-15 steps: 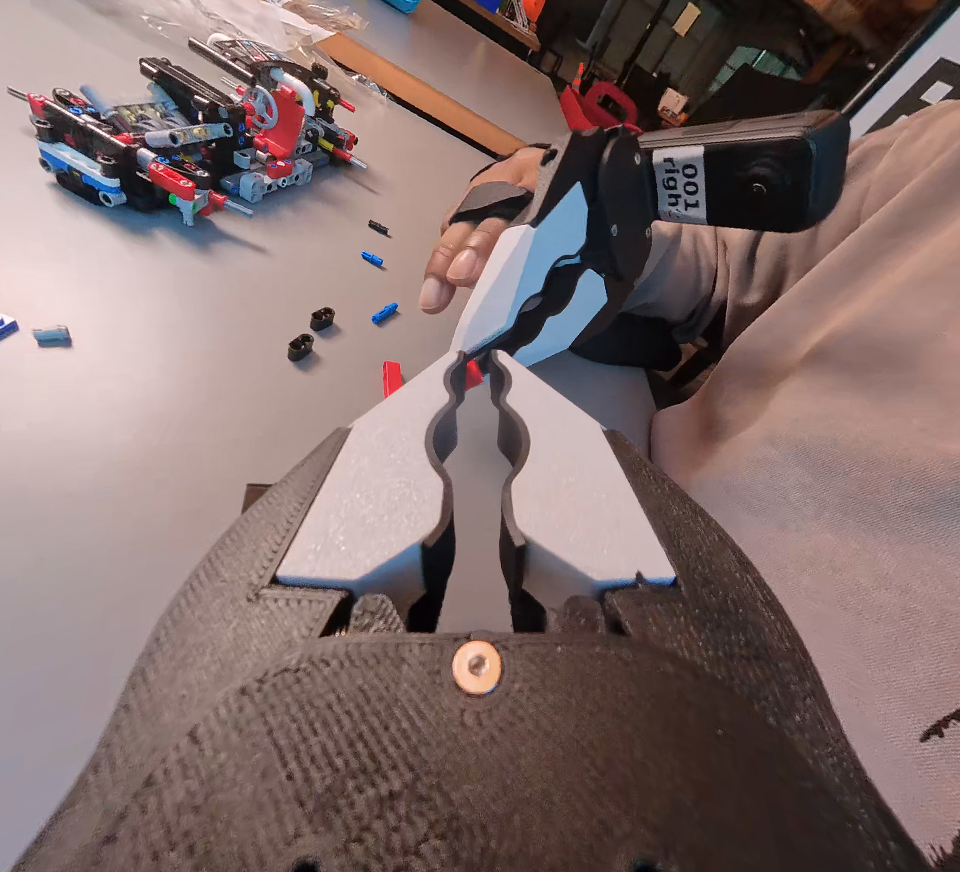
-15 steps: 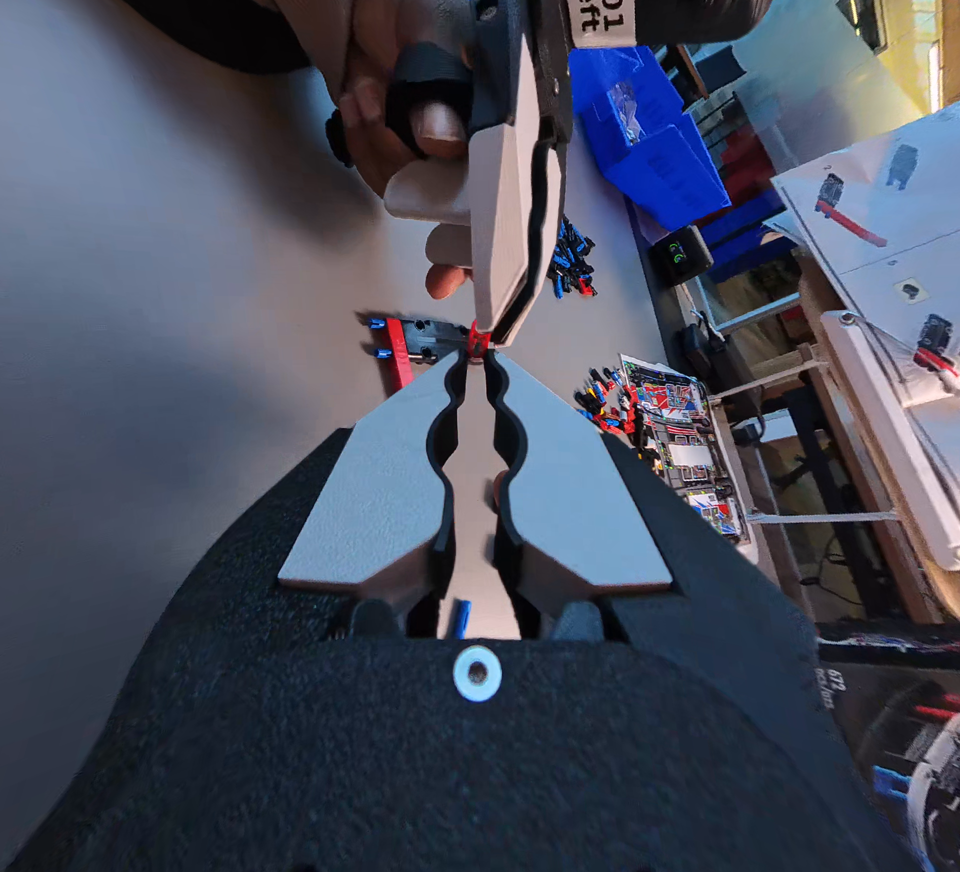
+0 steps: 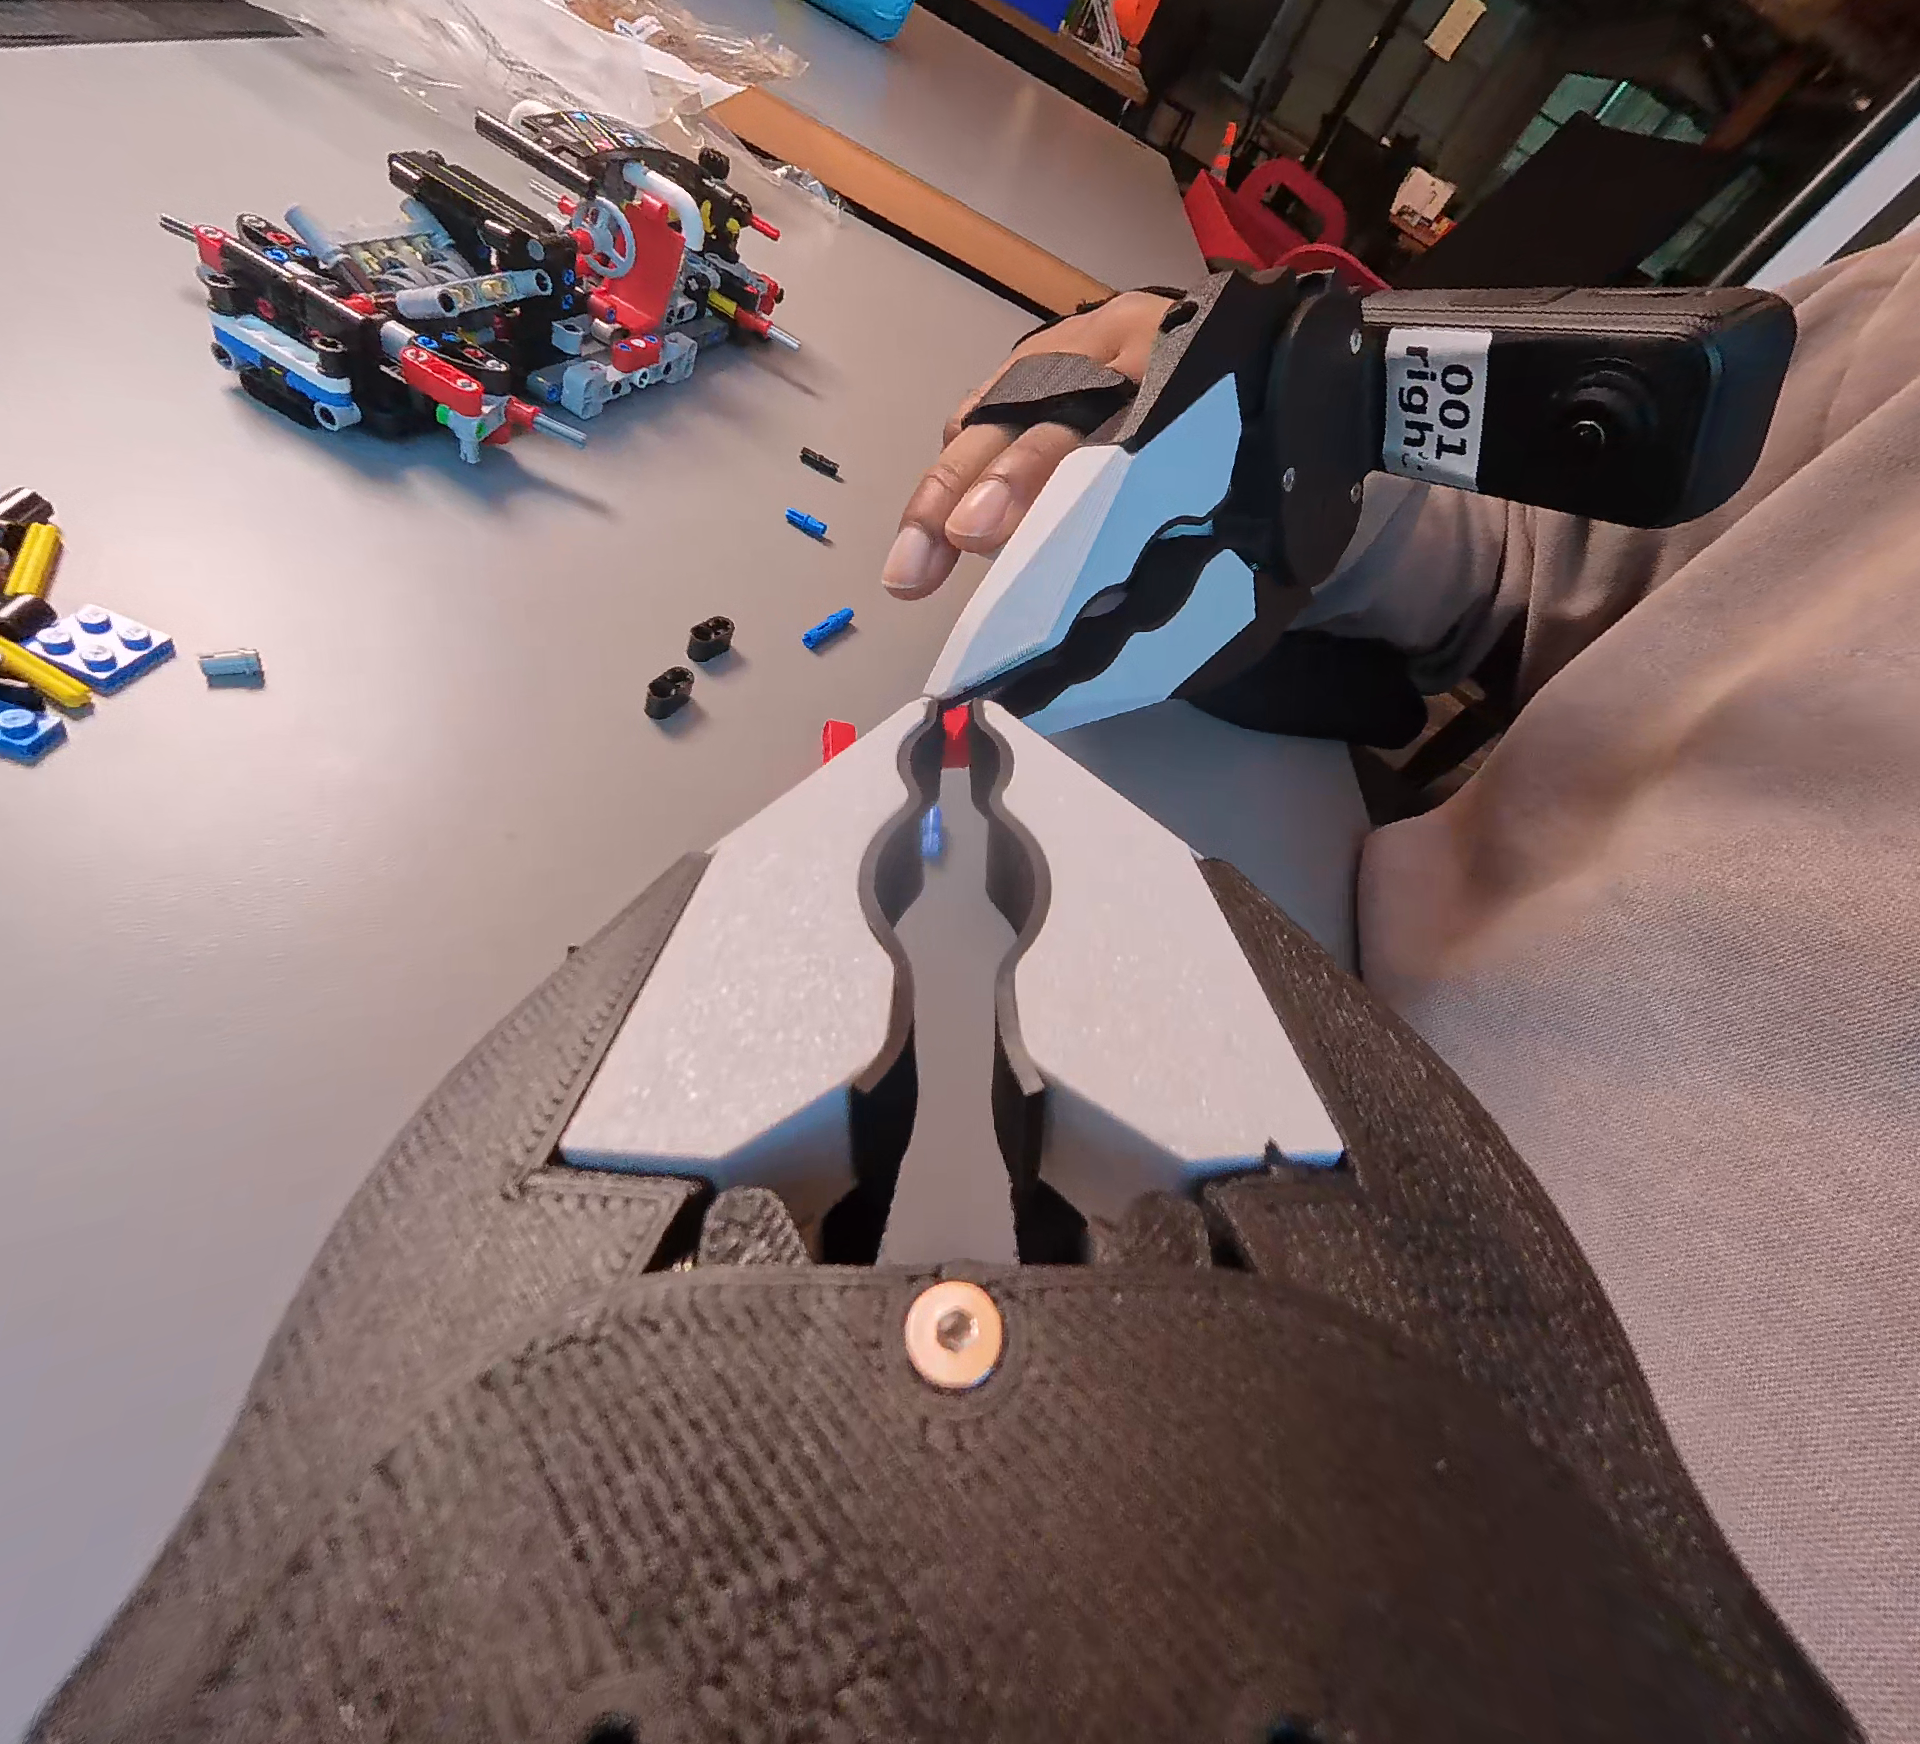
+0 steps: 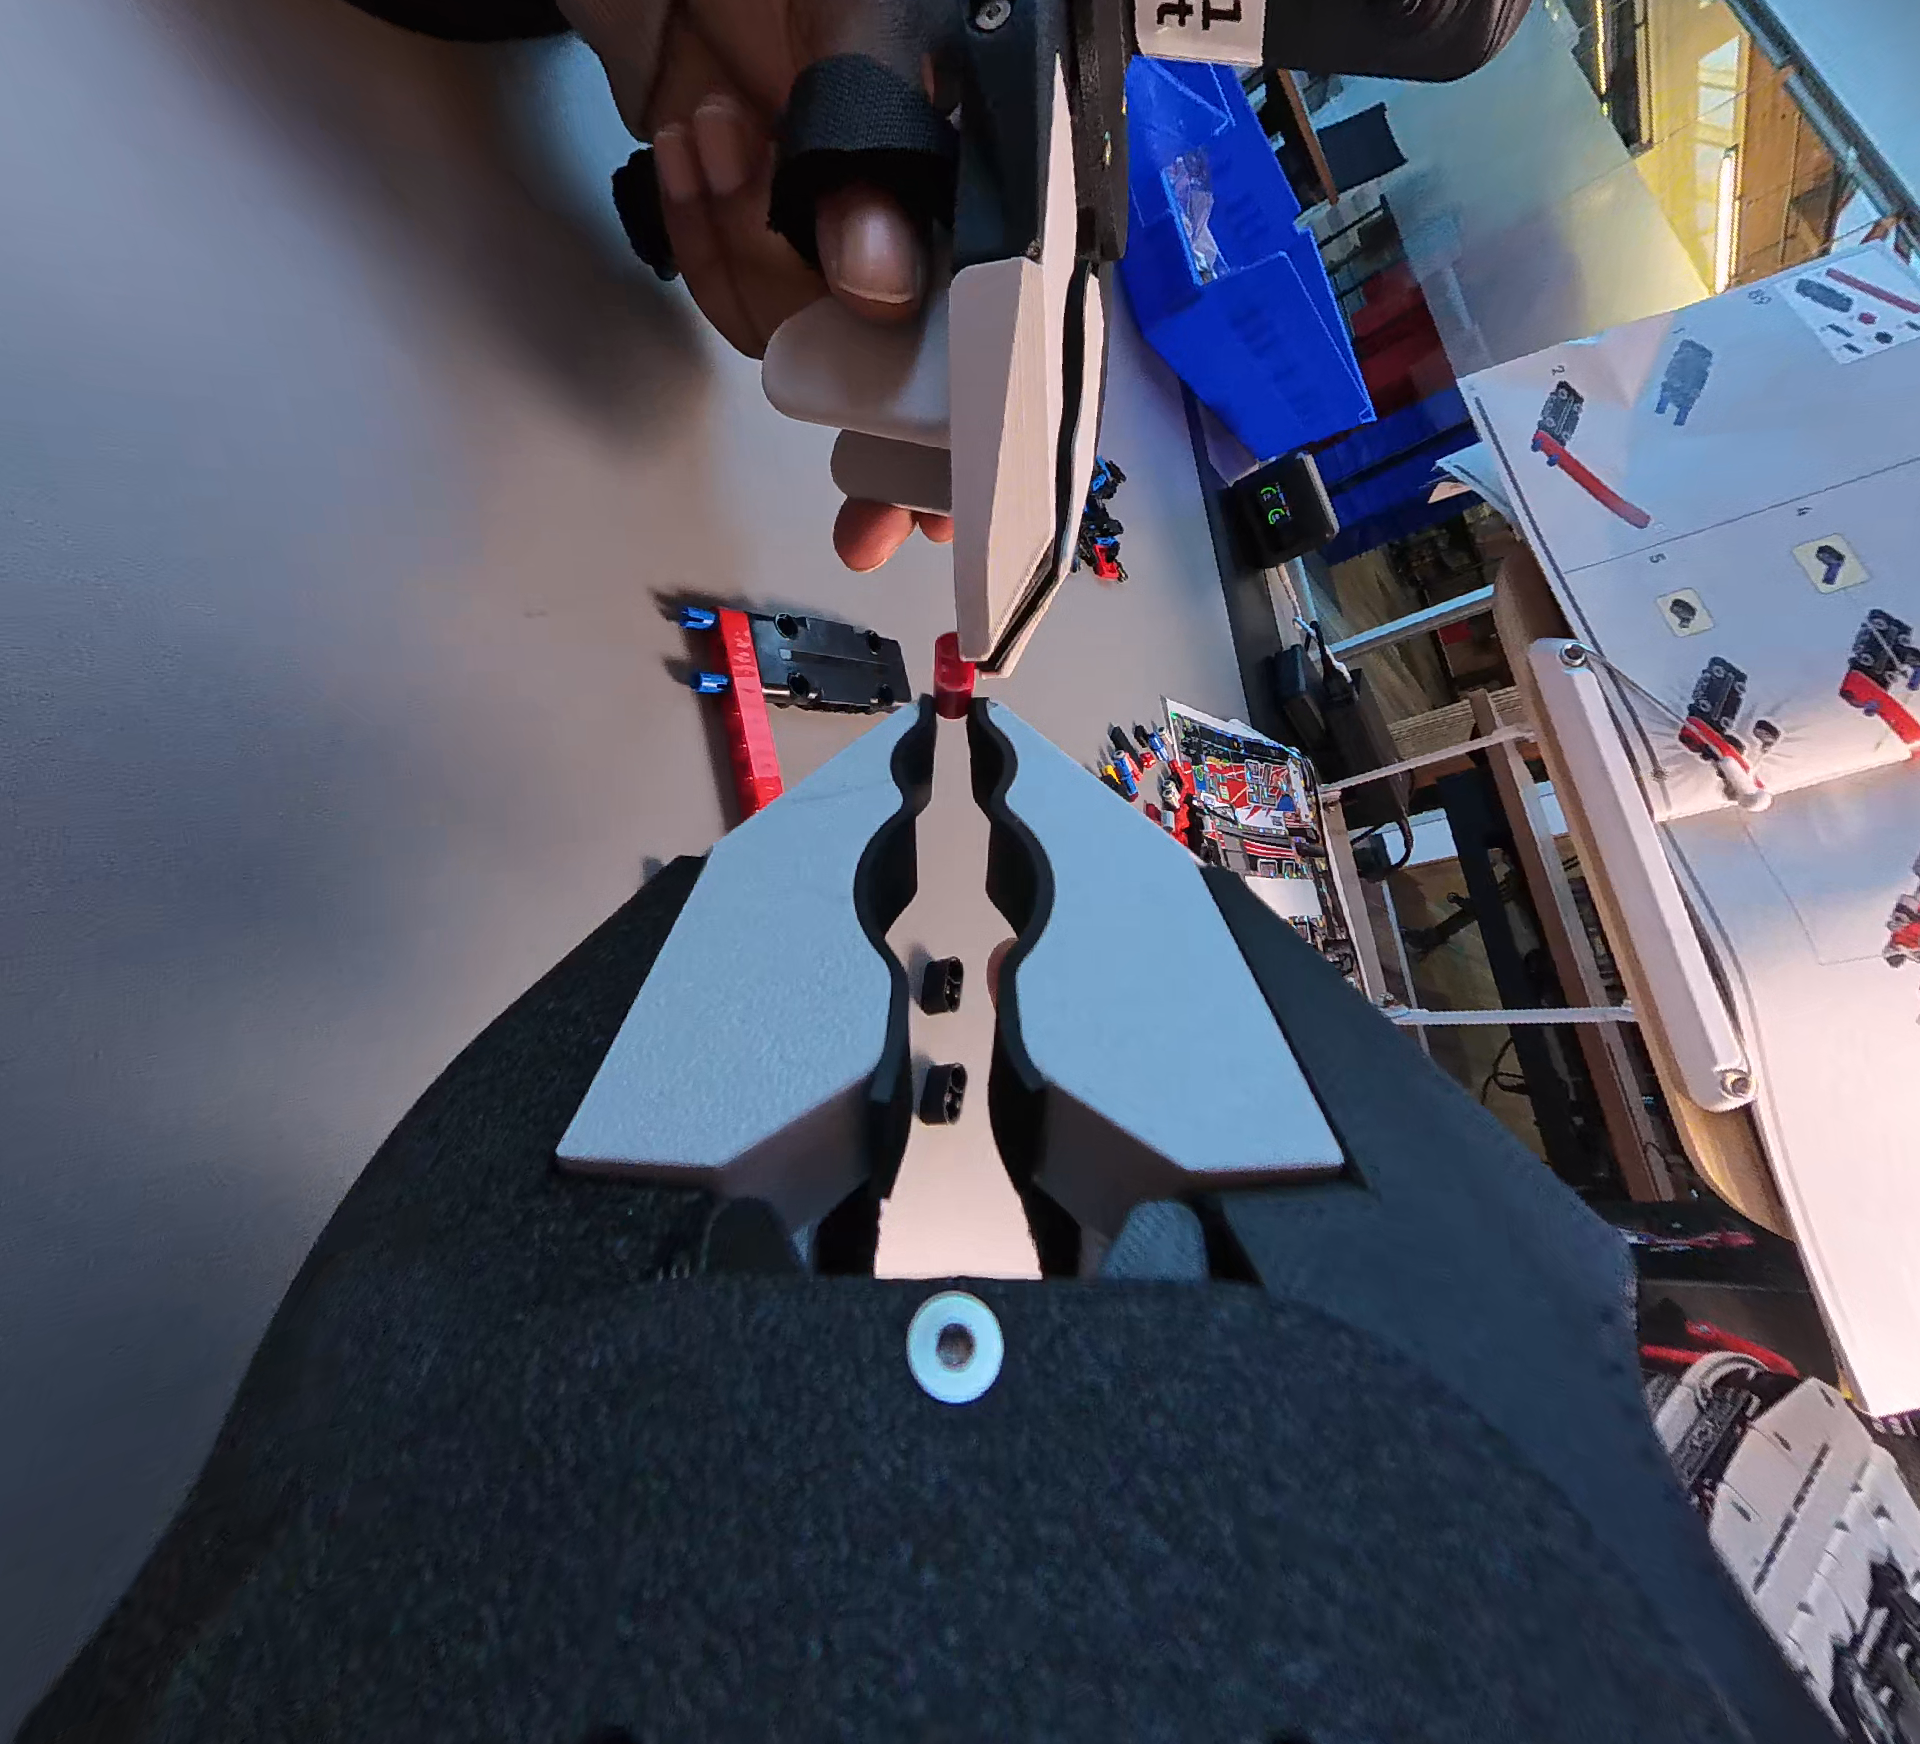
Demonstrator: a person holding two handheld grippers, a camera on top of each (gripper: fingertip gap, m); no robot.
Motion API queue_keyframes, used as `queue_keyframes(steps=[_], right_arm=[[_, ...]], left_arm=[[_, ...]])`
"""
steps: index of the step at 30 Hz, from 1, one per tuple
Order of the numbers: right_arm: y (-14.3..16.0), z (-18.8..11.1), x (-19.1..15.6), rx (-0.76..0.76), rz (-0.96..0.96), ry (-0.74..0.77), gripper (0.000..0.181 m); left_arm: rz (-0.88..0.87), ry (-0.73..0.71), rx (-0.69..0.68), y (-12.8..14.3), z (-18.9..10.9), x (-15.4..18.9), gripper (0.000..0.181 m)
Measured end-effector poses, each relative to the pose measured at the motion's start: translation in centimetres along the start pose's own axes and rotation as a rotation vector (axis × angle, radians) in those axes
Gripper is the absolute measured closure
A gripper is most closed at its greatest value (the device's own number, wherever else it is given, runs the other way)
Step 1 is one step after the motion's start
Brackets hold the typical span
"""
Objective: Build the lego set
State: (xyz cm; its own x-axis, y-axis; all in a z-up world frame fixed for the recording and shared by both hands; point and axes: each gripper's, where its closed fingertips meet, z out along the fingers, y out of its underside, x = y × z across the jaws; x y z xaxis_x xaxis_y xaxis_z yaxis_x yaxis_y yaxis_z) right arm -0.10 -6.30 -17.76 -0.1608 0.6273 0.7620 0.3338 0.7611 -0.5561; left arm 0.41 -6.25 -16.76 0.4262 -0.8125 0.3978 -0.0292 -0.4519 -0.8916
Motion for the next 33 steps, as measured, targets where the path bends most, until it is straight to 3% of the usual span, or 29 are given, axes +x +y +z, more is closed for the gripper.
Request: queue_keyframes(steps=[1,11,20,28,33], right_arm=[[0.0,0.0,0.1,-0.002,-0.002,0.005,0.177],[0.3,-0.1,0.4,-0.016,-0.047,0.04,0.177],[-0.2,-0.2,0.2,0.005,-0.036,0.036,0.177],[-3.1,-1.6,1.2,0.221,0.251,-0.022,0.176],[-3.5,-1.9,1.0,0.239,0.251,-0.044,0.177]], left_arm=[[-0.002,-0.002,0.003,0.0,0.0,0.0,0.178],[-0.052,0.005,-0.002,0.1,-0.2,-0.5,0.162],[0.019,-0.009,-0.048,0.8,0.4,0.0,0.171],[-0.157,0.28,0.087,-1.2,-0.5,3.1,0.173],[-0.177,0.311,0.072,-0.9,-0.2,3.5,0.173]])
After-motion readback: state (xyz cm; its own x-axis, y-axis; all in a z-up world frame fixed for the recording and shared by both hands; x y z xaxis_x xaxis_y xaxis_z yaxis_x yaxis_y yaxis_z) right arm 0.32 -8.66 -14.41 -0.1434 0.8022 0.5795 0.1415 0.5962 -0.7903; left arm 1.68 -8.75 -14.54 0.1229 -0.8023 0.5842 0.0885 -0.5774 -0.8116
